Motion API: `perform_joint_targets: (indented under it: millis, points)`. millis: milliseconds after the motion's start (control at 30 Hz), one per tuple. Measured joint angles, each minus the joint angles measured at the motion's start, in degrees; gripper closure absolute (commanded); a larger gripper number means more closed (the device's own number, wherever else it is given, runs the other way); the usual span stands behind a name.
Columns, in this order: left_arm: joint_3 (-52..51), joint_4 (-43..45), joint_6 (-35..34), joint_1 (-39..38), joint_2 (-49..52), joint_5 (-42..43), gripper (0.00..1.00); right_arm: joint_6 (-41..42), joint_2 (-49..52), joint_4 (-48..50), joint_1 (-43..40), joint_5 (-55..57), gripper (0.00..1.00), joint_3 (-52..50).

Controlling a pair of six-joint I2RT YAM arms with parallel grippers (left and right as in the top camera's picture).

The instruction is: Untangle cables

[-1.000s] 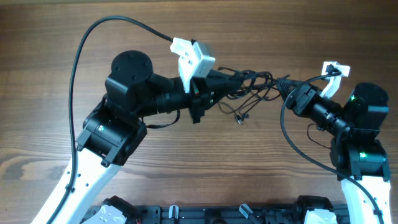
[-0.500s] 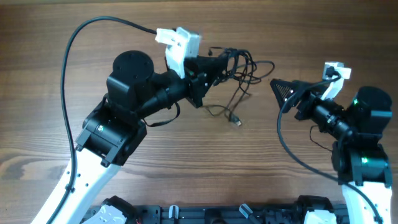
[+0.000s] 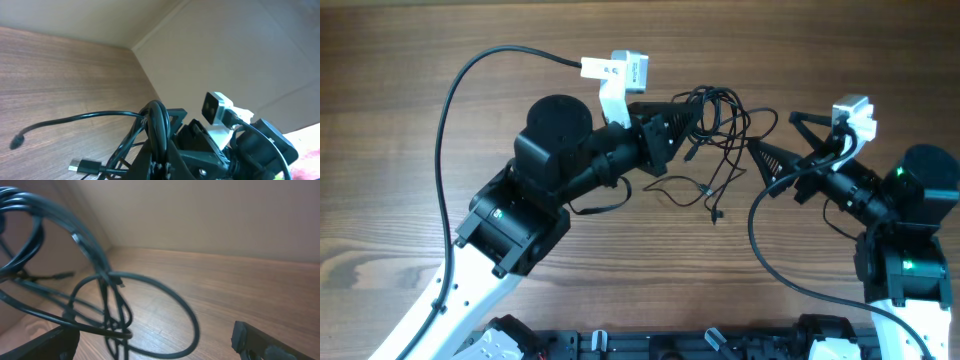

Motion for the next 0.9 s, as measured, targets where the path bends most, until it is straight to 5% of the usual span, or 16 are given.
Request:
perform_joint_targets:
  millis: [267,900]
  points:
    - [0.0,-0.2,-0.2,-1.9,0.3,0.0,0.96,5.8,3.2,0.4,0.0,7.1,0.00,0.0]
    - [0.0,-0.2,-0.2,-1.9,1.2,-3.1,0.96,1.8,3.5,-0.5,0.0,2.9,0.01,0.0]
